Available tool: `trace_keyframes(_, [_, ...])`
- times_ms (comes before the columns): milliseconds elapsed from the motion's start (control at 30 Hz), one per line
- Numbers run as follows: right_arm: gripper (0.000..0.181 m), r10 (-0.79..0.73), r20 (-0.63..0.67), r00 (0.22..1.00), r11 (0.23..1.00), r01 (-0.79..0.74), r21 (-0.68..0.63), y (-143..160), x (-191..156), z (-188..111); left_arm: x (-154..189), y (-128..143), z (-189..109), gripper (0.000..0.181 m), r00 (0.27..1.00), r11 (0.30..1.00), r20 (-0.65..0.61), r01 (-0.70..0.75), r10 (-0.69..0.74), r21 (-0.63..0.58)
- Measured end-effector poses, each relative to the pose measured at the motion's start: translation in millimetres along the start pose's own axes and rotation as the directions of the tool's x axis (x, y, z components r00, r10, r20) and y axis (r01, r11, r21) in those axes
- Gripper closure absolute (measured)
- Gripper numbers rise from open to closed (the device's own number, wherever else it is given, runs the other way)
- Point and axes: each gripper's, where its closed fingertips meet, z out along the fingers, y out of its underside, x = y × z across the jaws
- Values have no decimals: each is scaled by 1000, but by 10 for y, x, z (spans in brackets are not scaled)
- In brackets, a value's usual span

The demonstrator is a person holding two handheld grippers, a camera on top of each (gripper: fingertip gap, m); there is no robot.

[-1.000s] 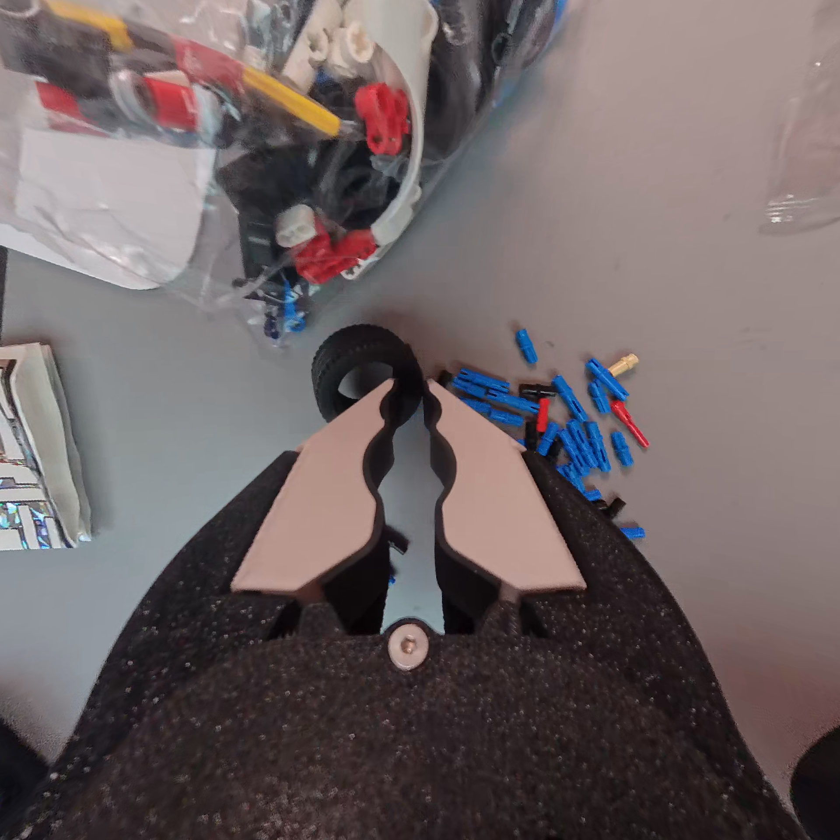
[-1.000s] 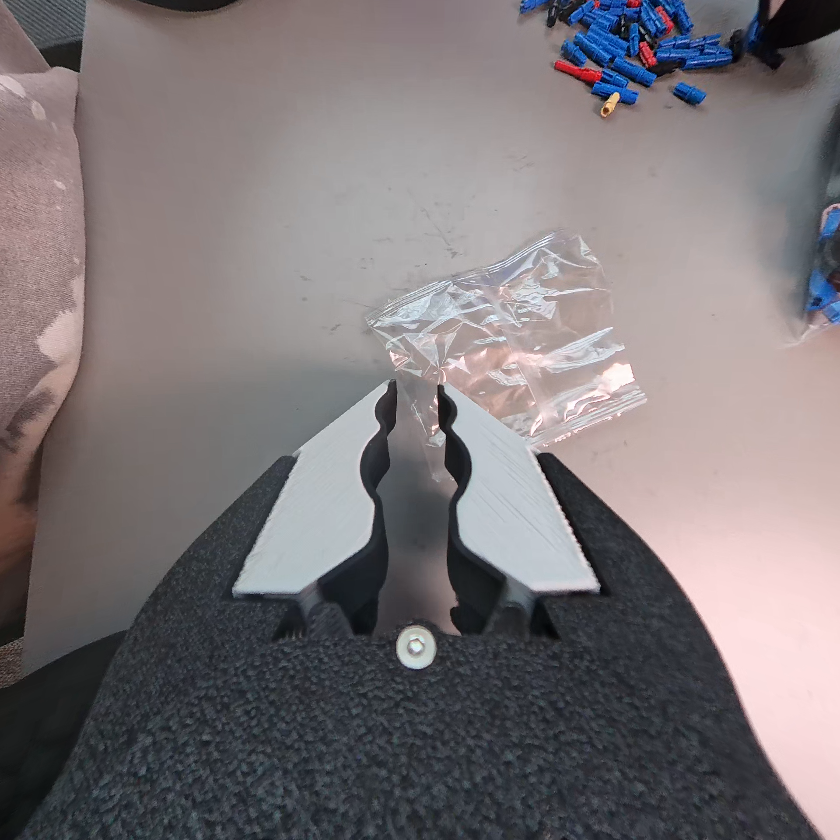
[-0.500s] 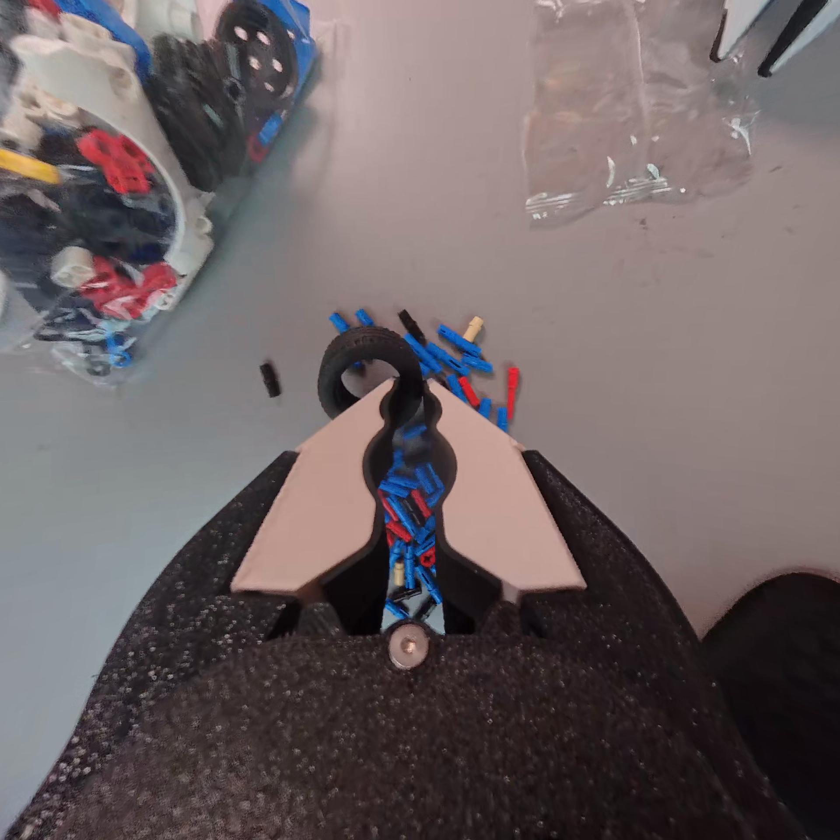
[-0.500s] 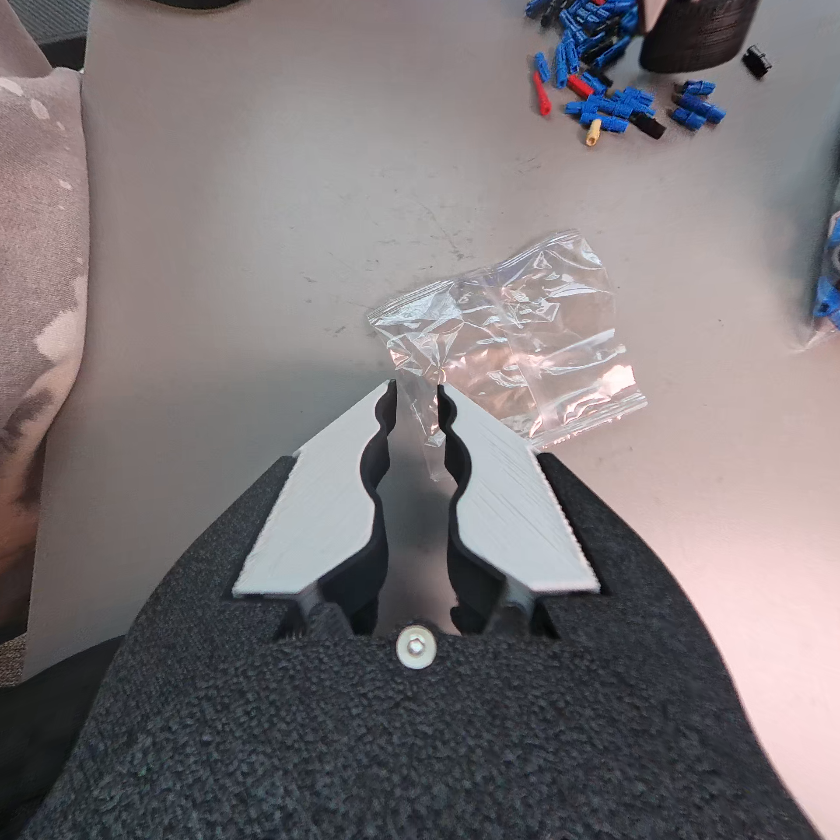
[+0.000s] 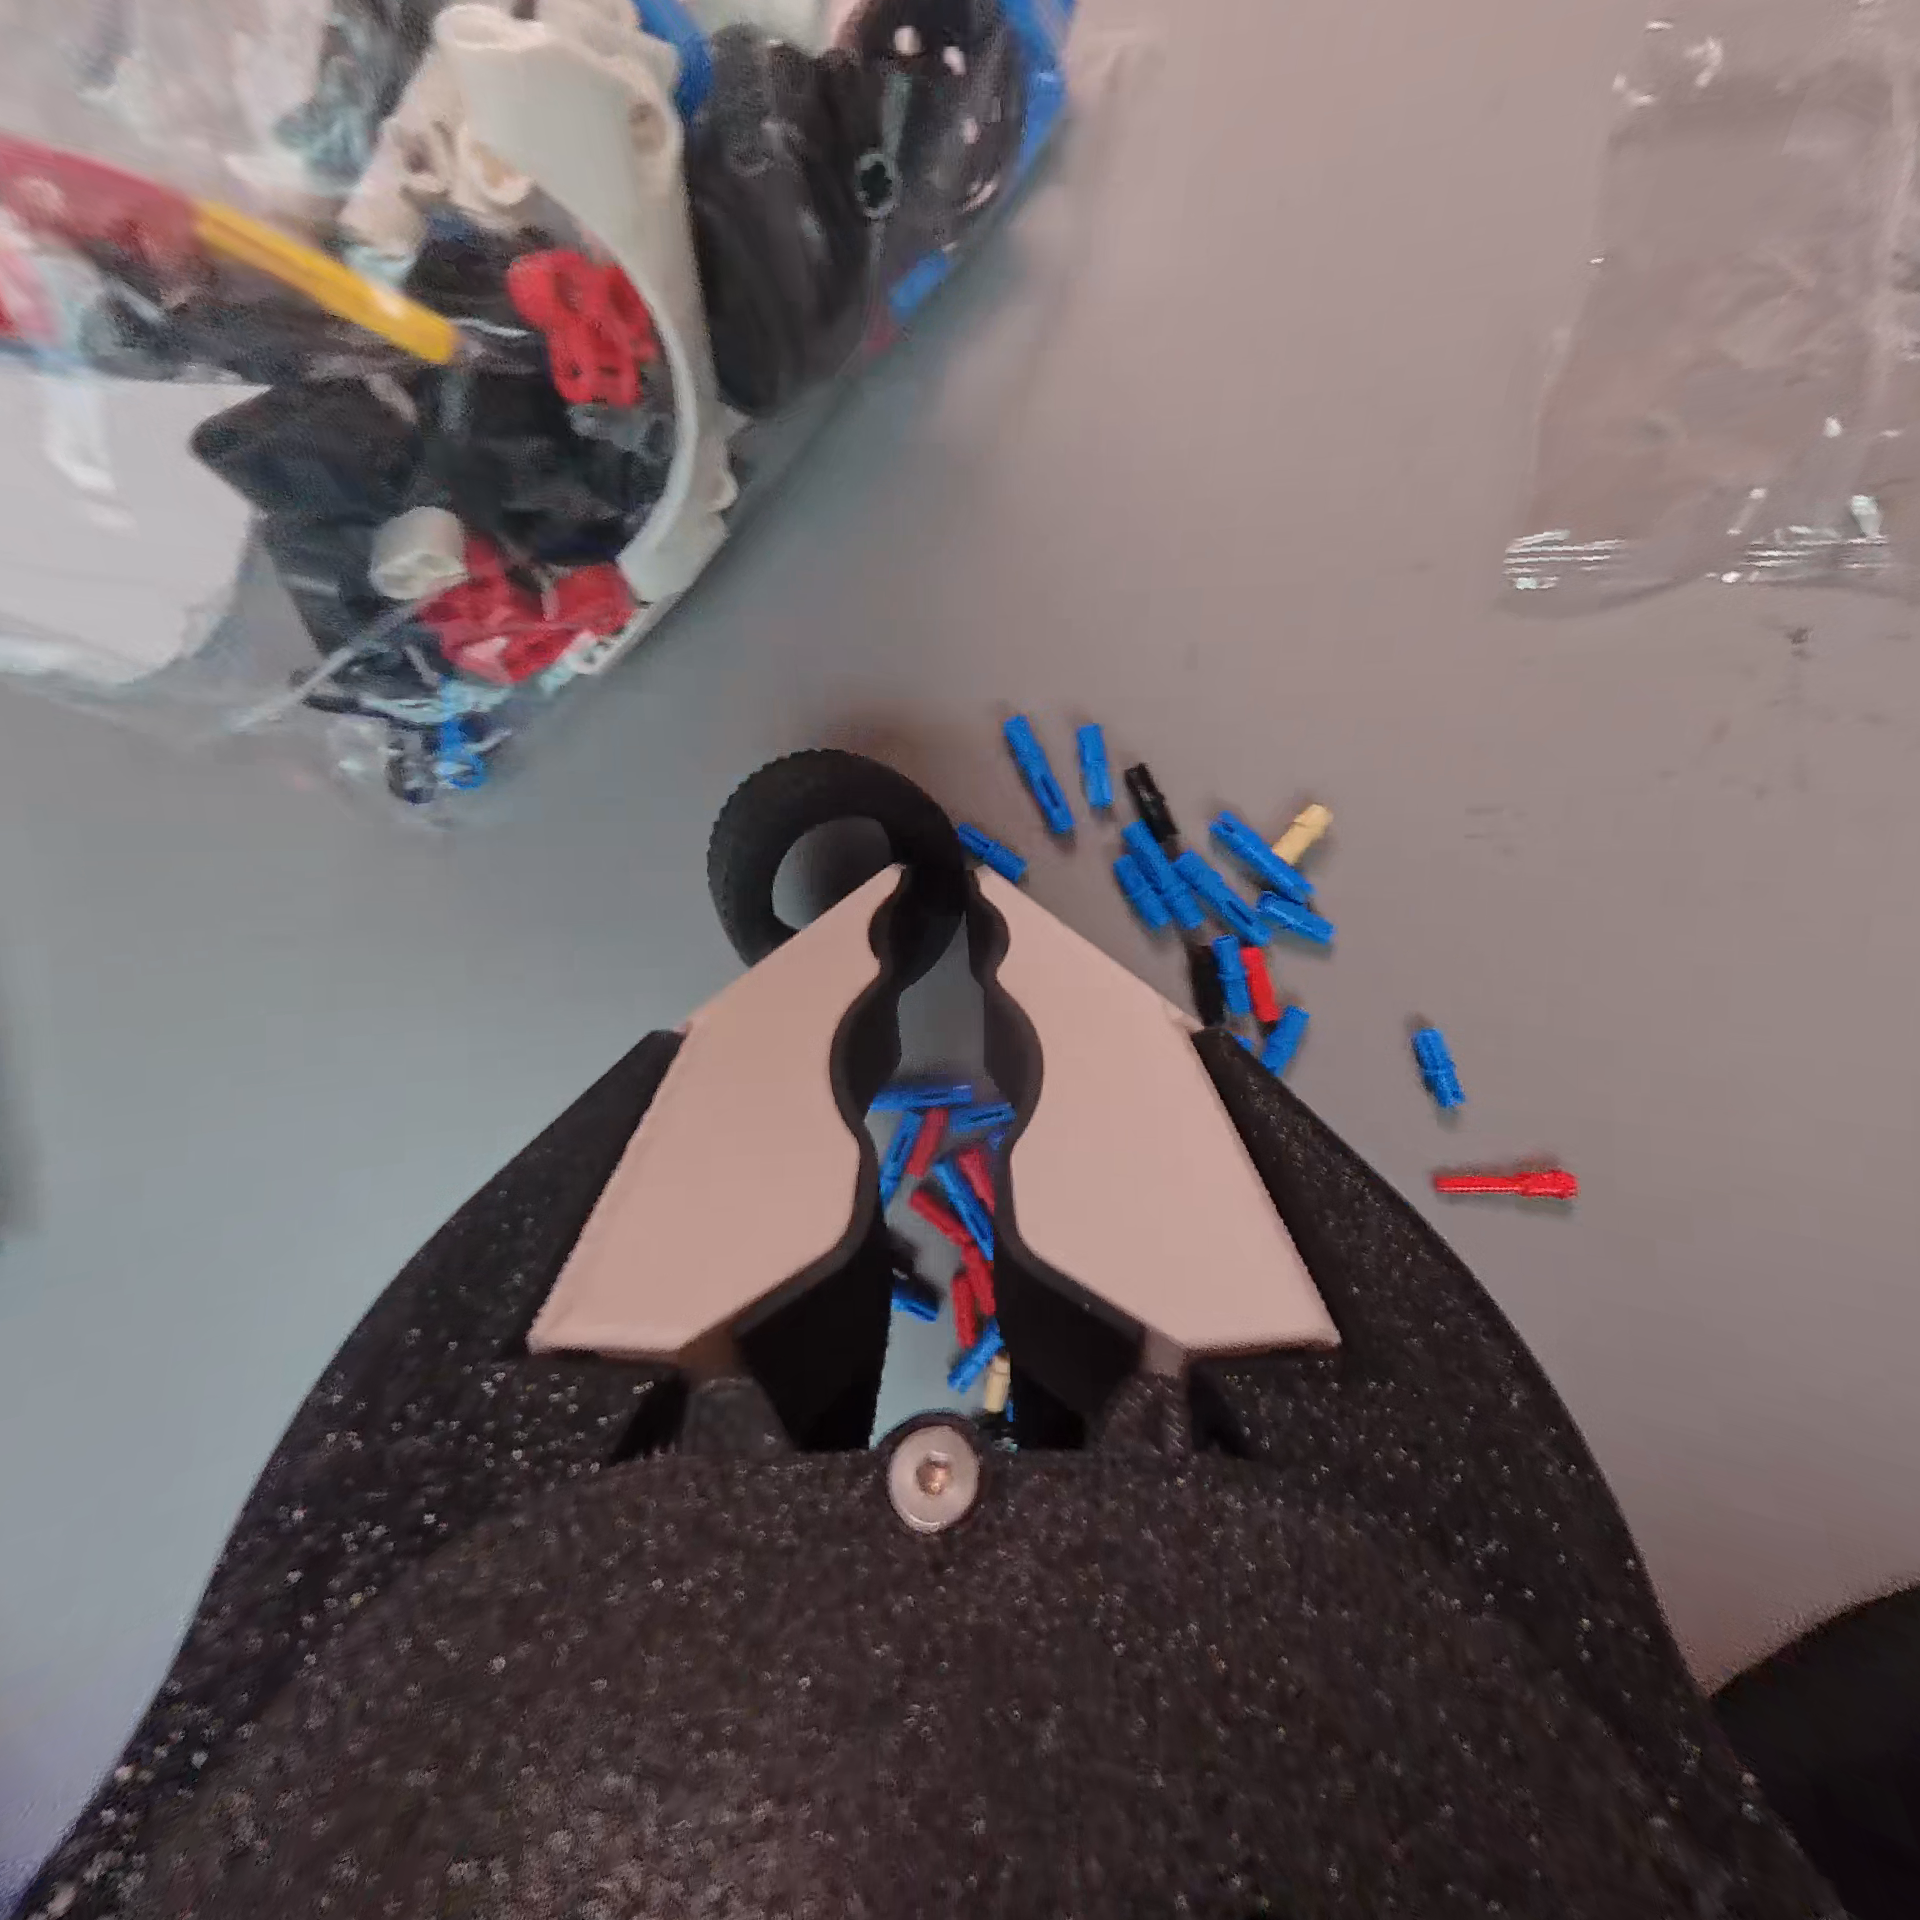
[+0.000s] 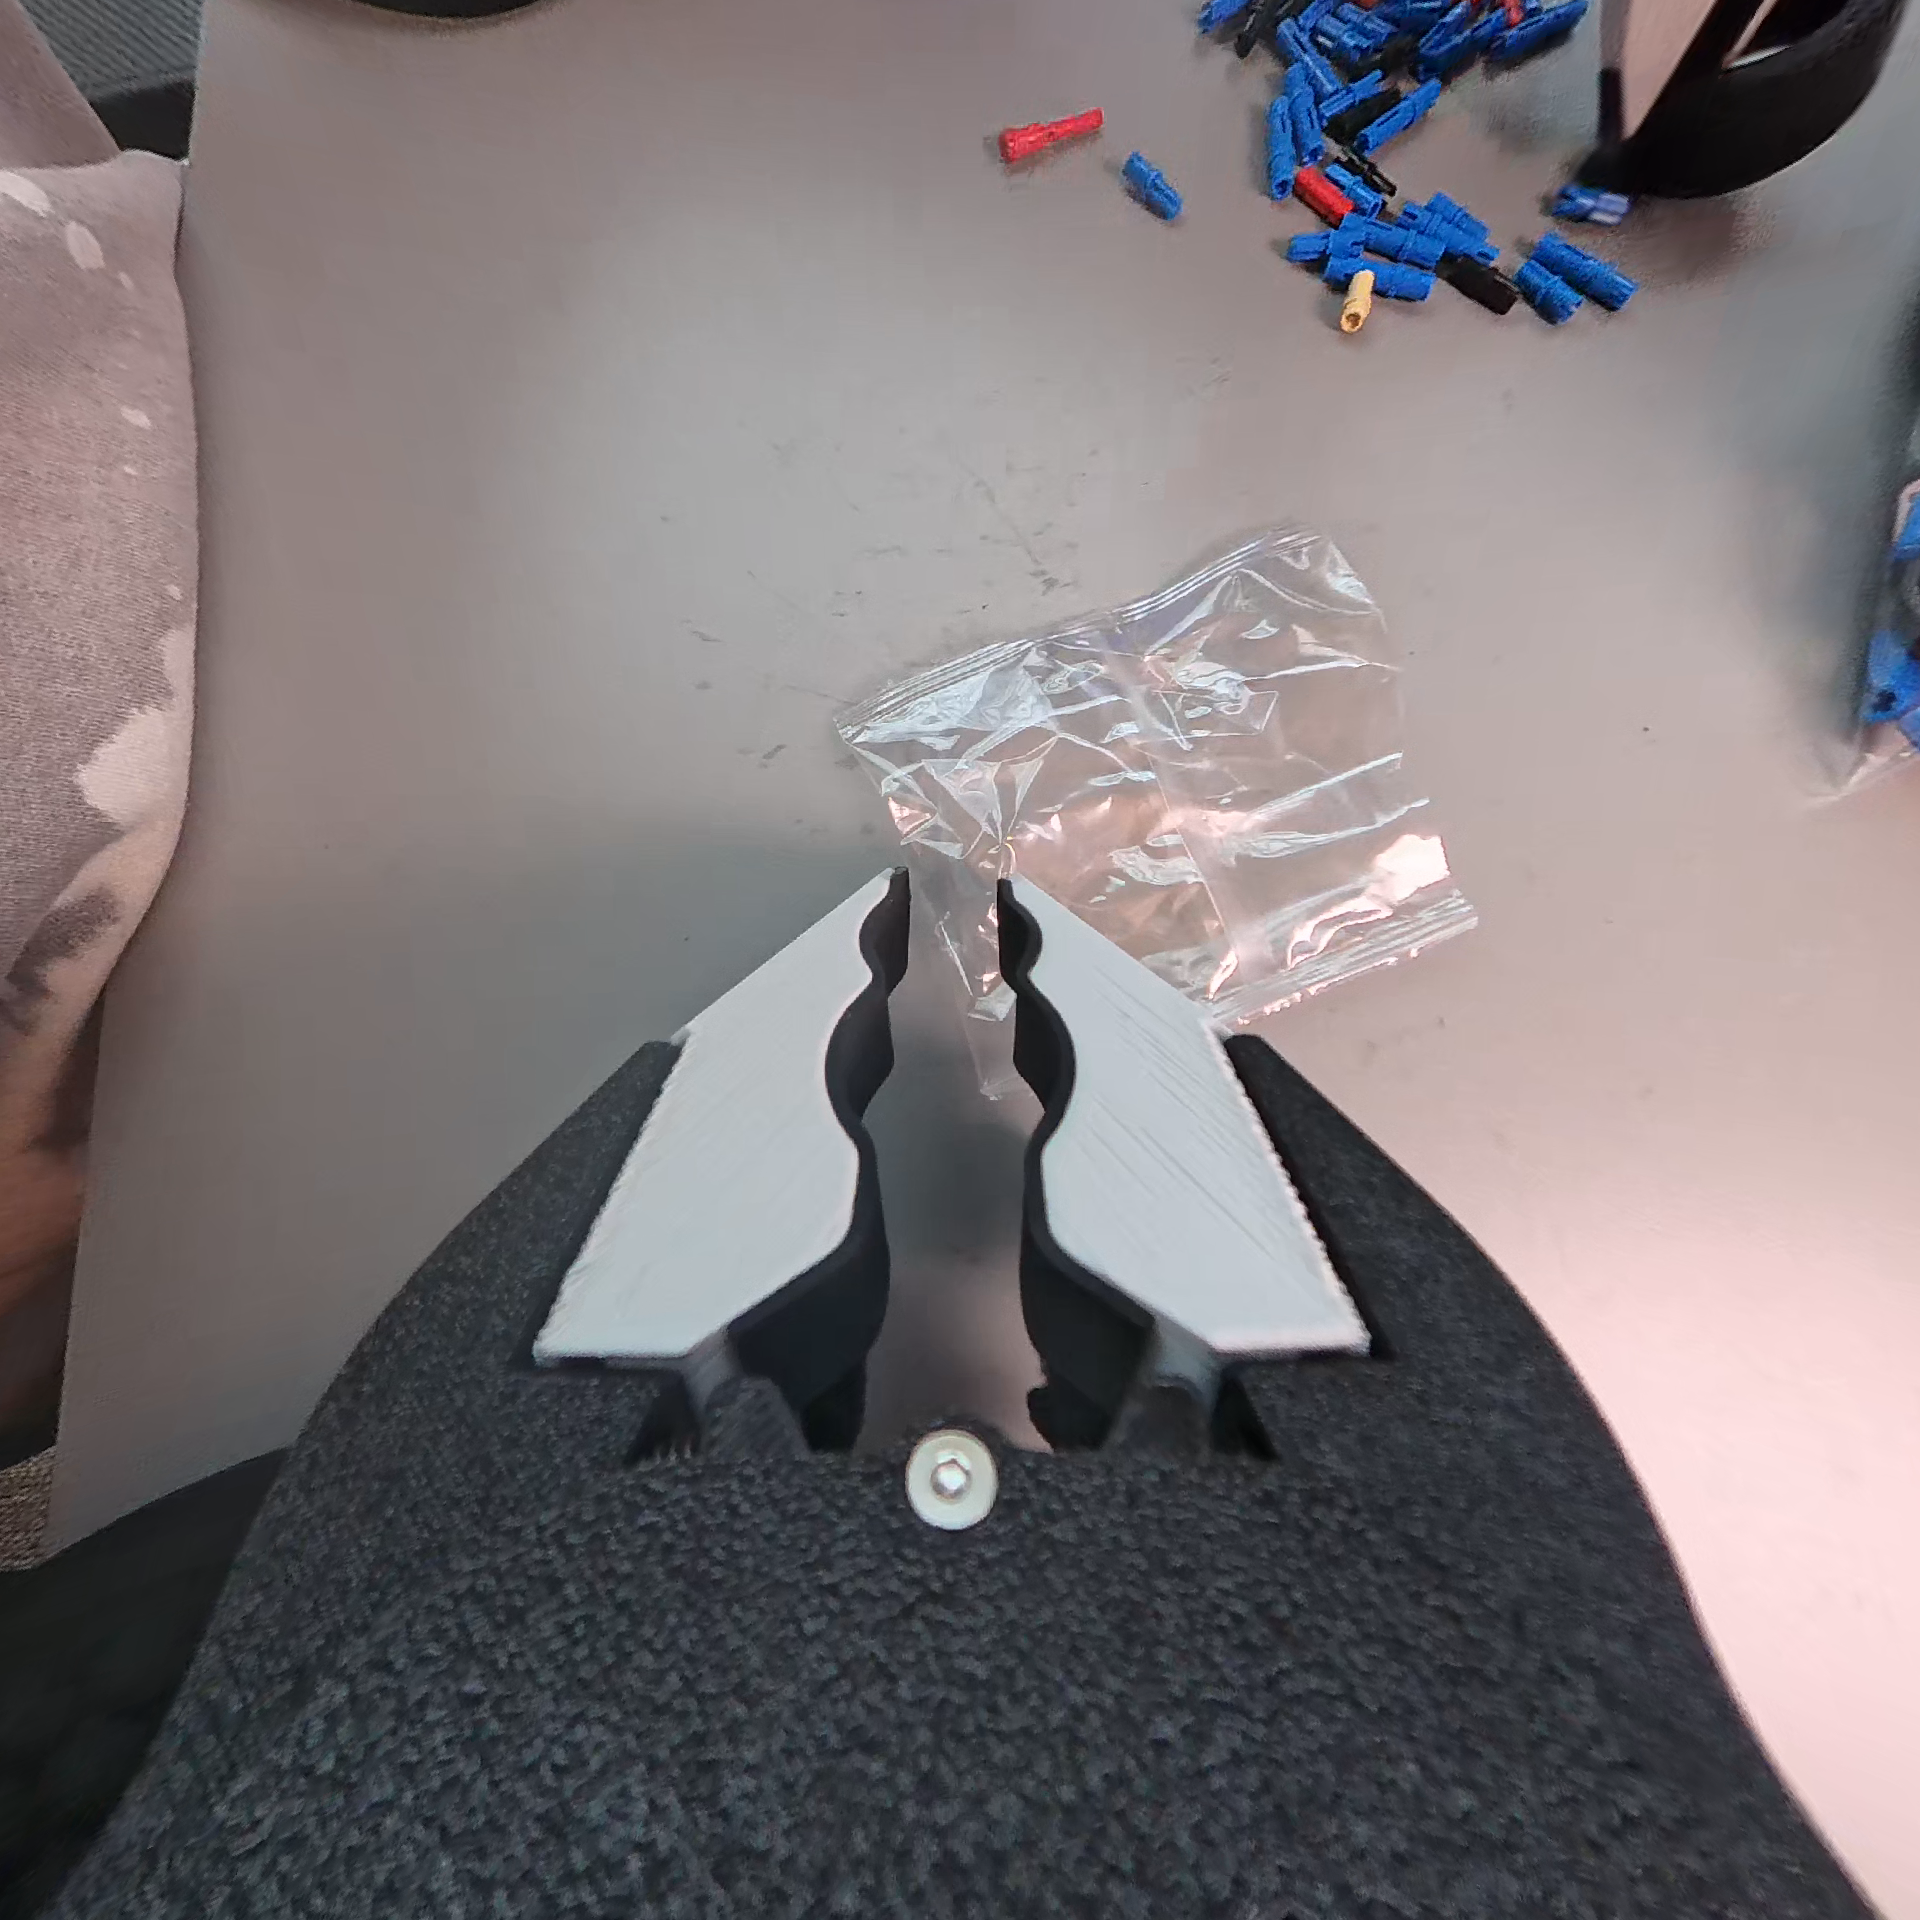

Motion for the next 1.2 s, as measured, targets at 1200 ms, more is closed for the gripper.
trace_keyframes(1200, [165,-13,6,1000,1000,13,-5,-1,-24,-2,151,990,-545,174,873,878,95,479,-478,7])
